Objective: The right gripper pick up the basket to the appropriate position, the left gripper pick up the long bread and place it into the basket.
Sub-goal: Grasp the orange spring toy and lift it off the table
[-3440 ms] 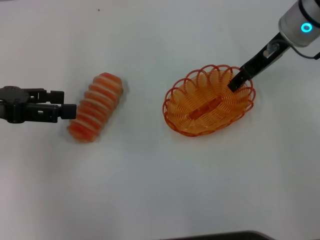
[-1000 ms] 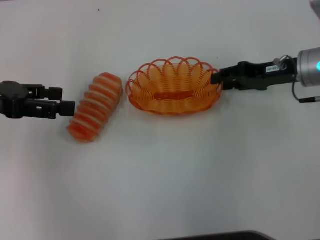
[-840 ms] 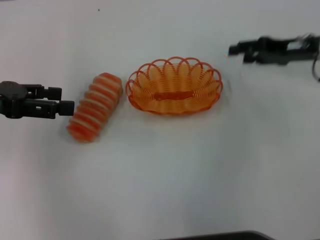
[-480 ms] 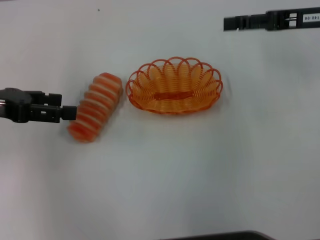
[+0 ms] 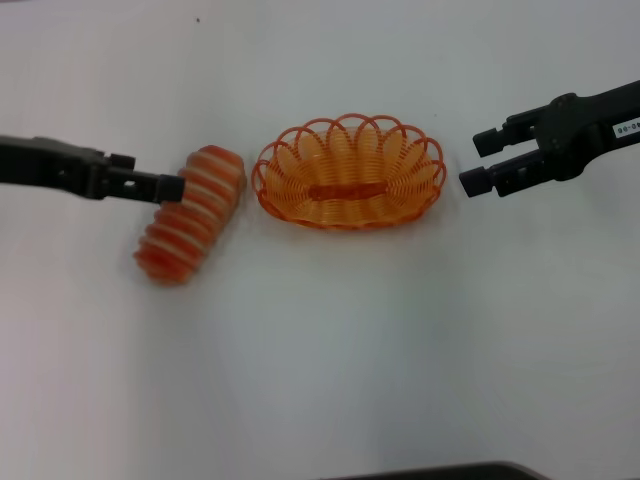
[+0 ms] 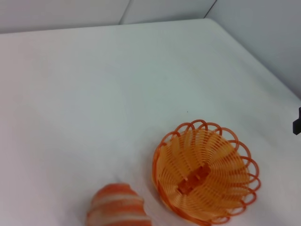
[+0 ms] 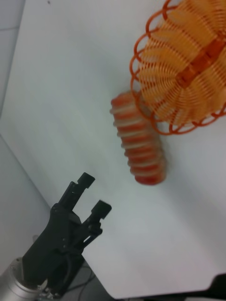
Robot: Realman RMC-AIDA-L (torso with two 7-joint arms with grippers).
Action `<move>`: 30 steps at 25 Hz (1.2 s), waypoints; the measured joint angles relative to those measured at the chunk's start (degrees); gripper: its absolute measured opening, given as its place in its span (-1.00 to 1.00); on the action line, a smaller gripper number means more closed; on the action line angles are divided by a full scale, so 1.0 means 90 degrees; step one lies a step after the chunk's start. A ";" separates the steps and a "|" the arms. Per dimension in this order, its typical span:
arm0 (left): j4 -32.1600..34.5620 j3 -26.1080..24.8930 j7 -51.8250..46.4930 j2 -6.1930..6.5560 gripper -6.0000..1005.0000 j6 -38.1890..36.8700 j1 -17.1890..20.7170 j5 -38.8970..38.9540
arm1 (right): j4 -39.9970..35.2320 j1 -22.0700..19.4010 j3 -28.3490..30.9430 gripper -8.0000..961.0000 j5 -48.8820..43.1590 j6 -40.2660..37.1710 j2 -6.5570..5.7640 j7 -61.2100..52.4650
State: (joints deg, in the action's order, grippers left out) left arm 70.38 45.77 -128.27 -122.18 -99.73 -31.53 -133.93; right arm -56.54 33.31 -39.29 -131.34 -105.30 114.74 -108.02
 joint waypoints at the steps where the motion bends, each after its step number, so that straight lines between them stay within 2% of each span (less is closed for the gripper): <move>1: 0.0196 0.0209 -0.0158 -0.0099 0.74 0.0156 -0.0013 -0.0159 | 0.0002 0.0000 0.0012 0.69 -0.0012 0.0074 0.0020 0.0007; 2: 0.0372 0.0451 -0.0289 -0.0194 0.74 0.0286 -0.0022 -0.0296 | 0.0015 0.0000 0.0015 0.69 -0.0012 0.0150 0.0040 0.0018; 3: 0.0467 0.0901 -0.0503 -0.0227 0.74 0.0542 -0.0019 -0.0437 | 0.0031 0.0000 0.0016 0.69 -0.0012 0.0236 0.0057 0.0029; 7: 0.0559 0.2742 -0.1447 -0.0218 0.73 0.1996 0.0163 -0.0828 | 0.0064 -0.0022 -0.0006 0.69 -0.0013 0.0403 0.0101 0.0045; 10: 0.0433 0.3372 -0.1789 -0.0219 0.73 0.2649 0.0205 -0.0997 | 0.0064 -0.0034 -0.0004 0.69 -0.0014 0.0456 0.0118 0.0054; 18: 0.0115 0.4211 -0.2335 -0.0228 0.72 0.3537 0.0163 -0.1671 | 0.0064 -0.0040 0.0051 0.69 0.0015 0.0491 0.0127 0.0061; 30: -0.0063 0.4593 -0.2406 -0.0220 0.71 0.3585 0.0158 -0.1934 | 0.0062 0.0057 0.0071 0.69 0.0023 0.0602 0.0154 0.0034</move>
State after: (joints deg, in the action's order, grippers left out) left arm 69.81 87.10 -149.93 -124.16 -67.47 -30.10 -151.33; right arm -55.99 33.83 -38.65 -131.13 -99.88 116.13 -107.71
